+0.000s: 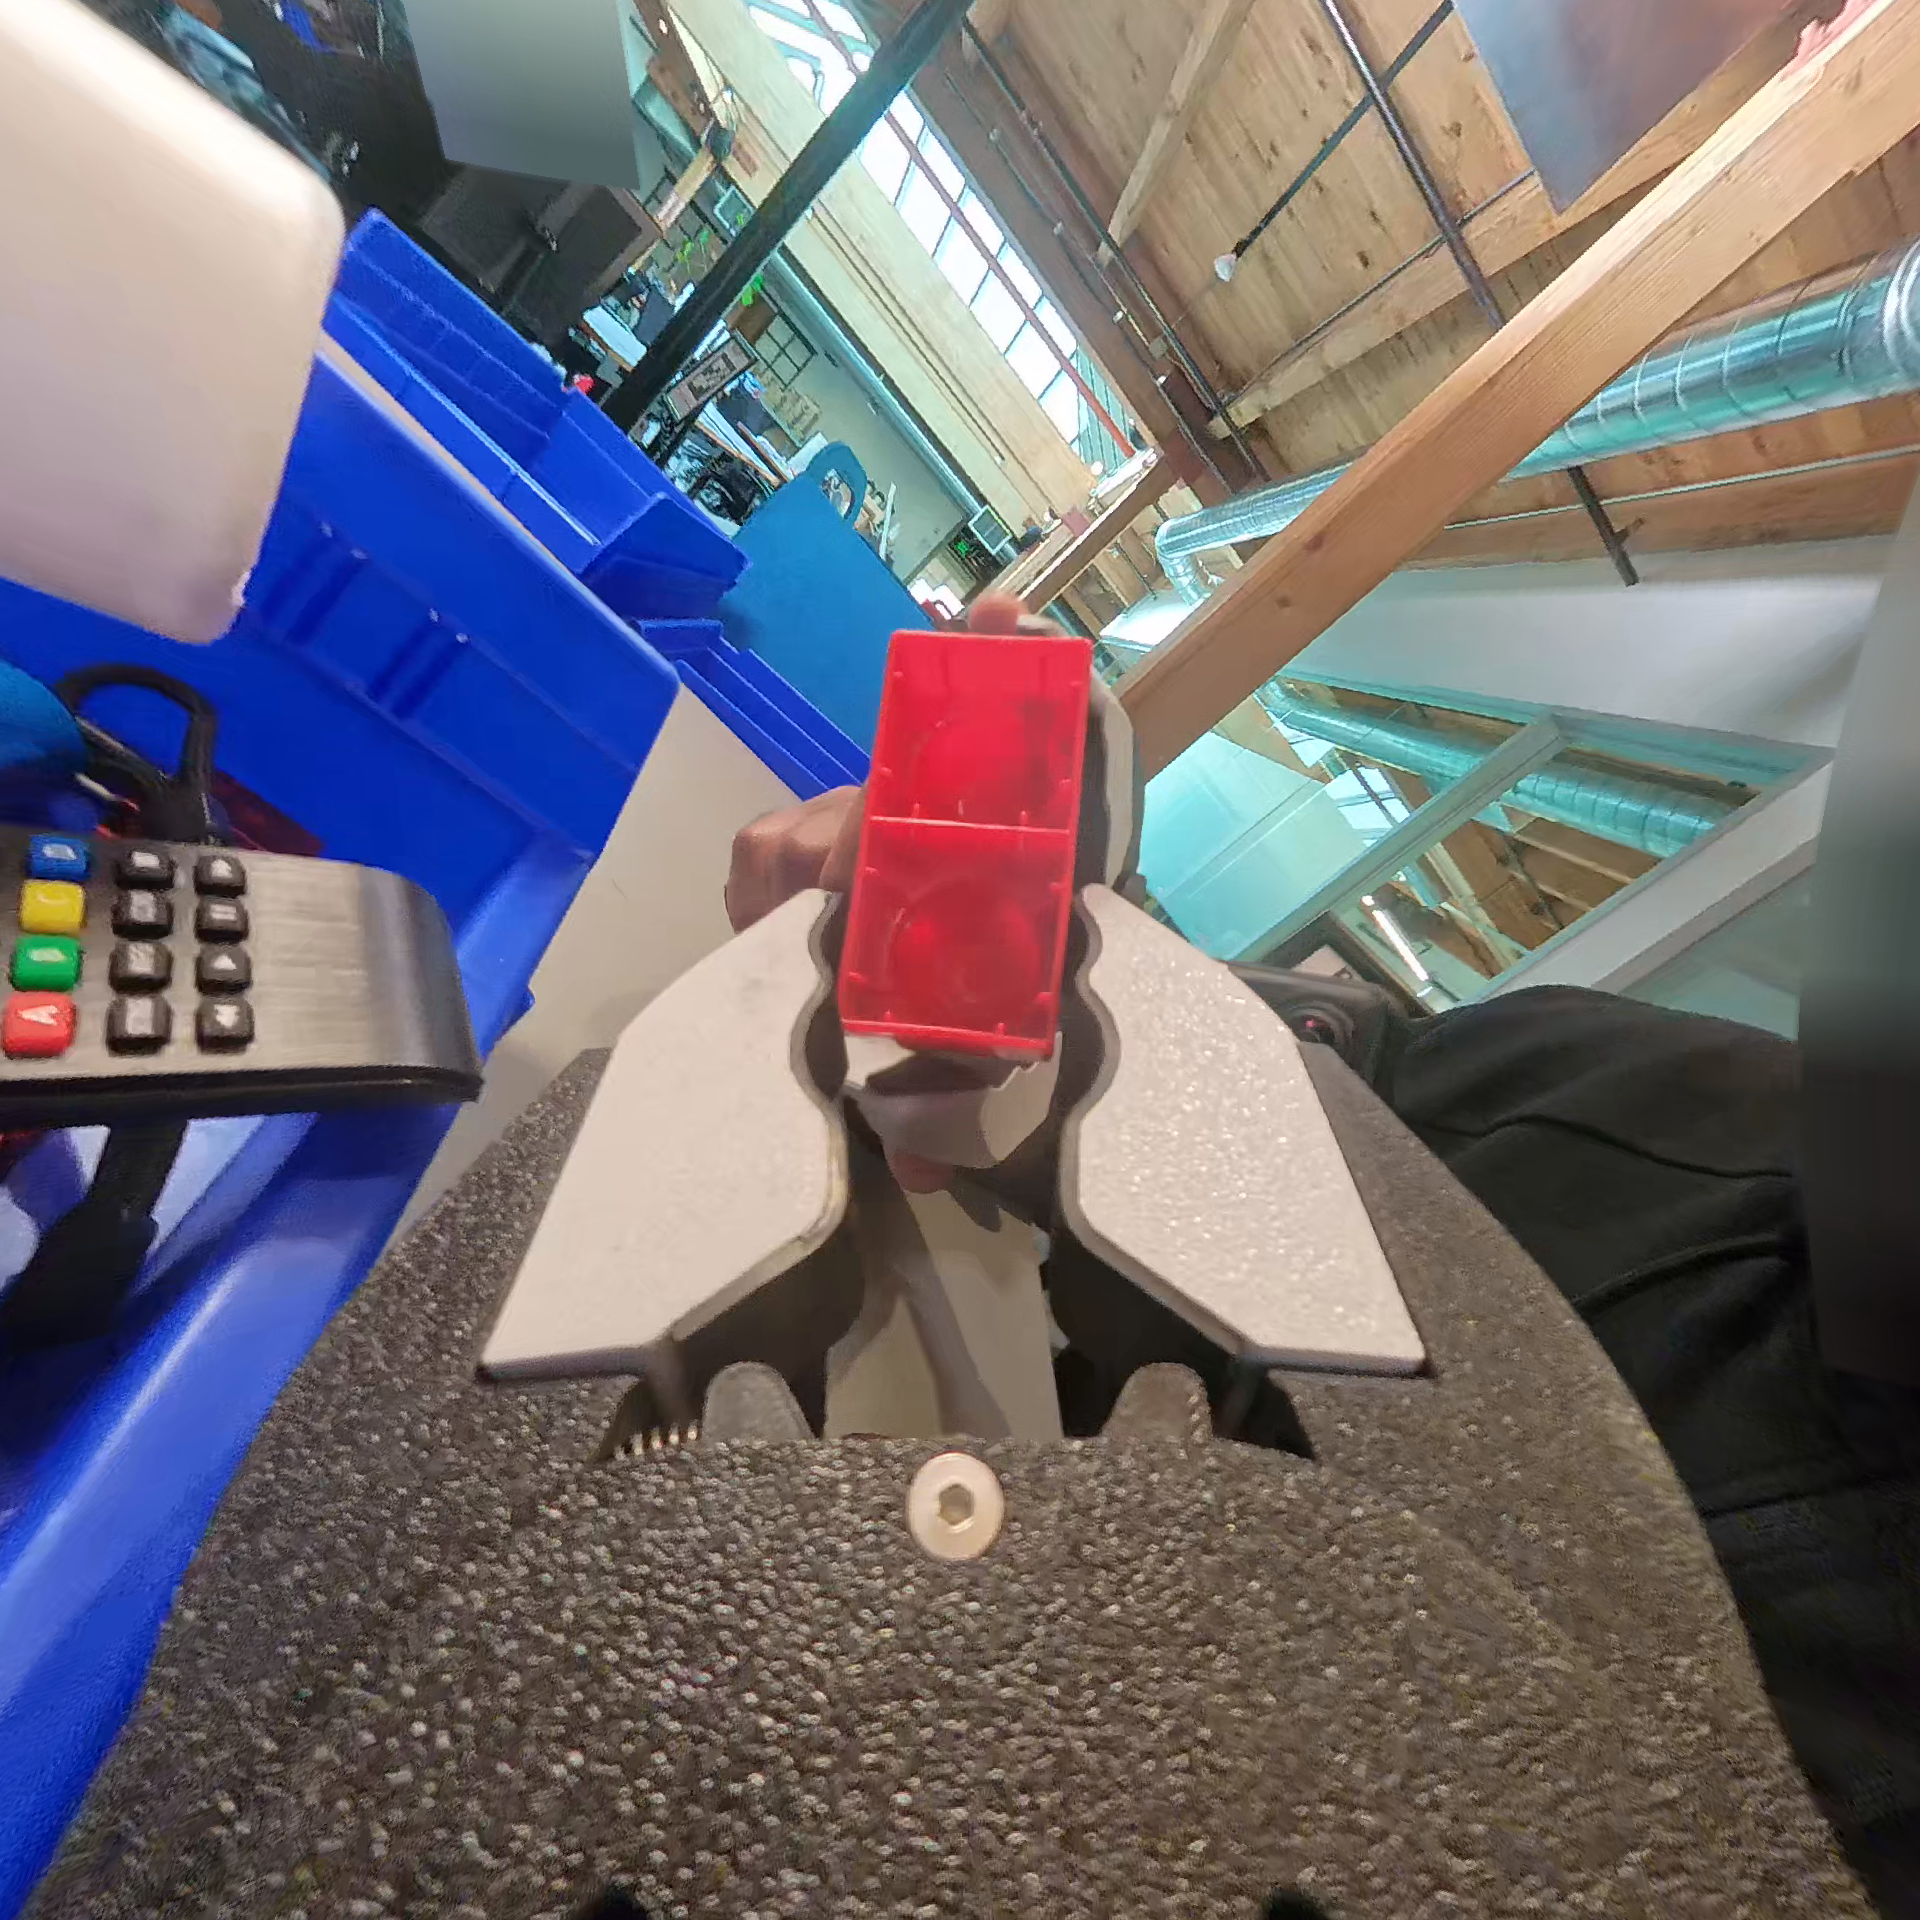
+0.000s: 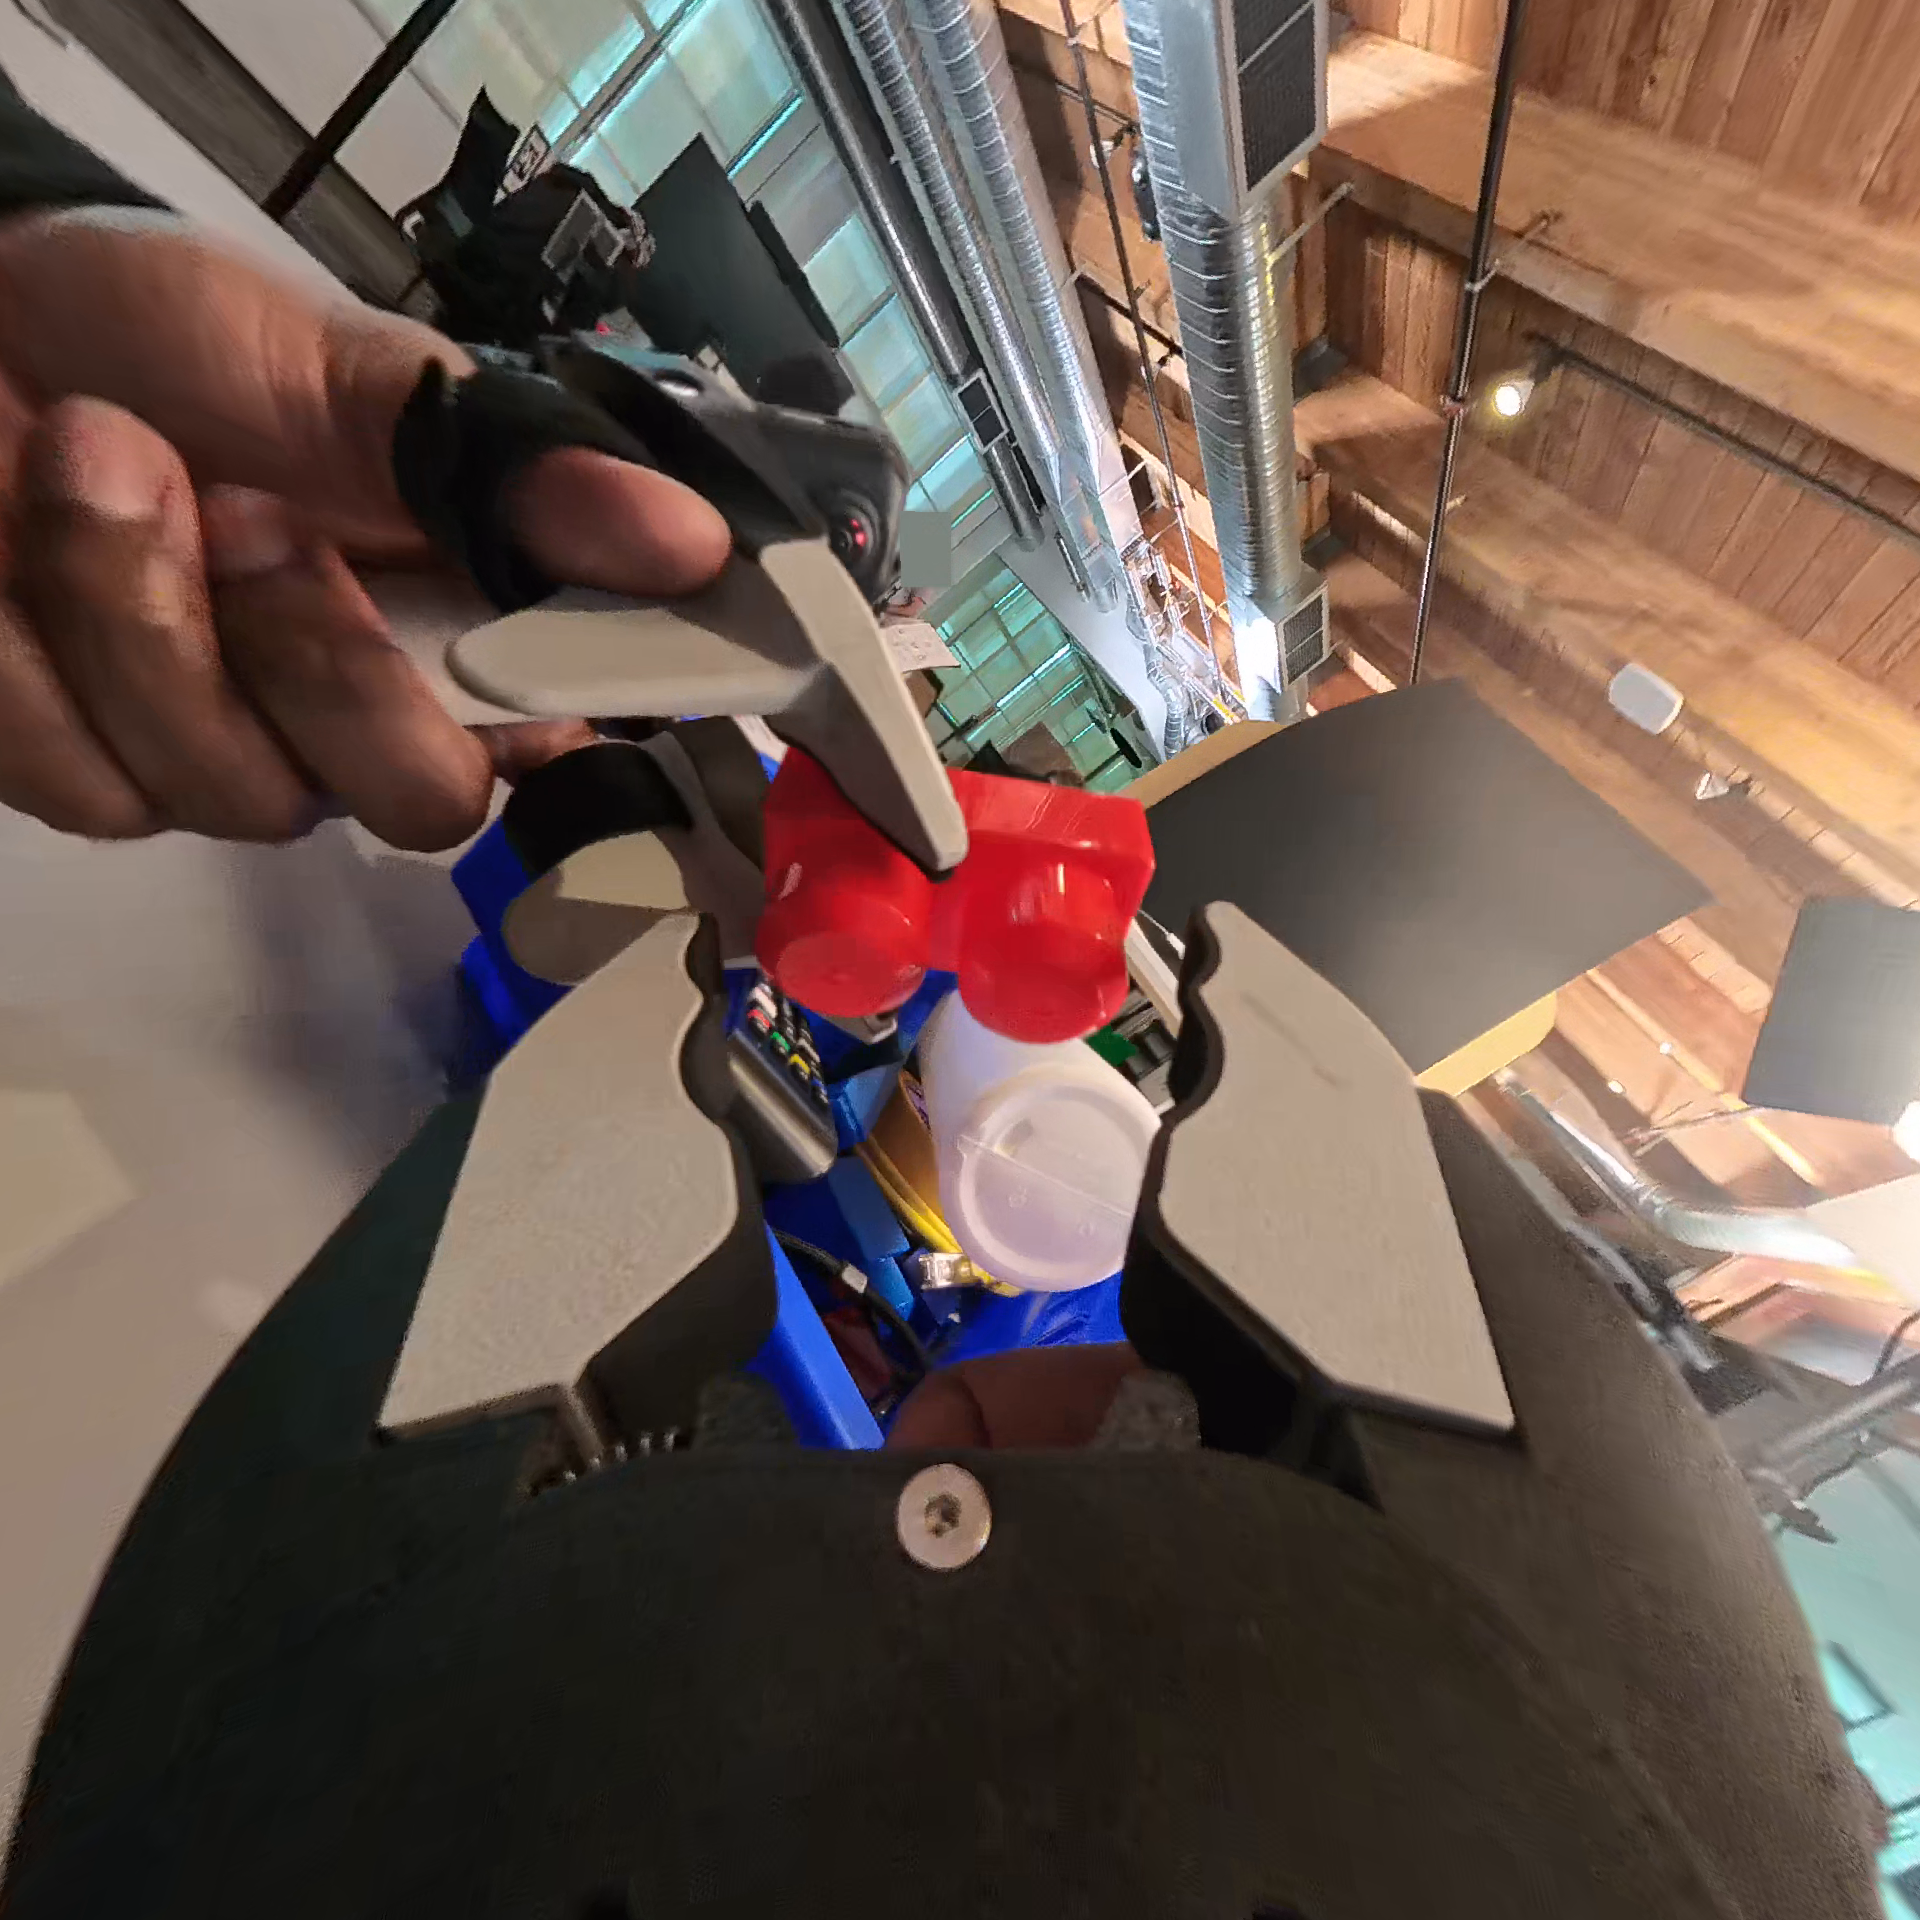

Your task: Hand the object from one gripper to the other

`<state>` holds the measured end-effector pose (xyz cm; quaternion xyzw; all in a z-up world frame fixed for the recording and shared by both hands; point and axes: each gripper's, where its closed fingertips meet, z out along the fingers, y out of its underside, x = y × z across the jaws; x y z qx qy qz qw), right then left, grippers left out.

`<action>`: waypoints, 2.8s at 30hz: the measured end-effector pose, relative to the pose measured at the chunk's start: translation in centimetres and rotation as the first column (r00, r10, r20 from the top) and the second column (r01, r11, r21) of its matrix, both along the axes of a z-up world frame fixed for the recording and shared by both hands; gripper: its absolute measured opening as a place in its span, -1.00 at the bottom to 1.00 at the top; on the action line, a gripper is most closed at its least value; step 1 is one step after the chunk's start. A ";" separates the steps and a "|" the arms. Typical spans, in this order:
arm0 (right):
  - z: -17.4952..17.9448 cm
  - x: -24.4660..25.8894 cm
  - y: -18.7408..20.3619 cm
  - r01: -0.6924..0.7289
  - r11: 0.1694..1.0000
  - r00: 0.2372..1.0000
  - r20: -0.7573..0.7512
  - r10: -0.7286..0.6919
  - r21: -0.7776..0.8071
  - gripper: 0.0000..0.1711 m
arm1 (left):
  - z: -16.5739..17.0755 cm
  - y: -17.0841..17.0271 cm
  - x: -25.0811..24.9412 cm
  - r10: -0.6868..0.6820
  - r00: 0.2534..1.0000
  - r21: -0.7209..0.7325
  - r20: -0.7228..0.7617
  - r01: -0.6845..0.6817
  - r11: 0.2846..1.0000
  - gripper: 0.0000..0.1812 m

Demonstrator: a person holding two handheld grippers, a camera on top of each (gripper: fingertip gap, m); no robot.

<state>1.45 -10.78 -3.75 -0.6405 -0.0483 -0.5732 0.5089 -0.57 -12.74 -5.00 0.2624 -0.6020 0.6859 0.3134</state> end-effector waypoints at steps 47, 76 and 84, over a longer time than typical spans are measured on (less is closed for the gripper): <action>0.0 1.7 -0.3 0.176 0.968 0.951 -0.283 -0.122 0.176 -0.25 | 2.4 2.7 3.5 0.360 0.908 -0.047 0.215 -0.358 0.932 -0.50; -0.8 0.0 0.2 -0.118 0.976 0.886 -0.425 0.186 0.181 -0.54 | 0.9 0.7 -0.6 0.030 0.860 0.158 0.509 -0.127 0.979 -0.32; -2.1 -1.3 0.3 -0.268 0.946 0.757 -0.569 0.322 0.180 -0.55 | -0.4 2.0 0.3 -0.032 0.723 0.235 0.690 -0.182 0.955 -0.30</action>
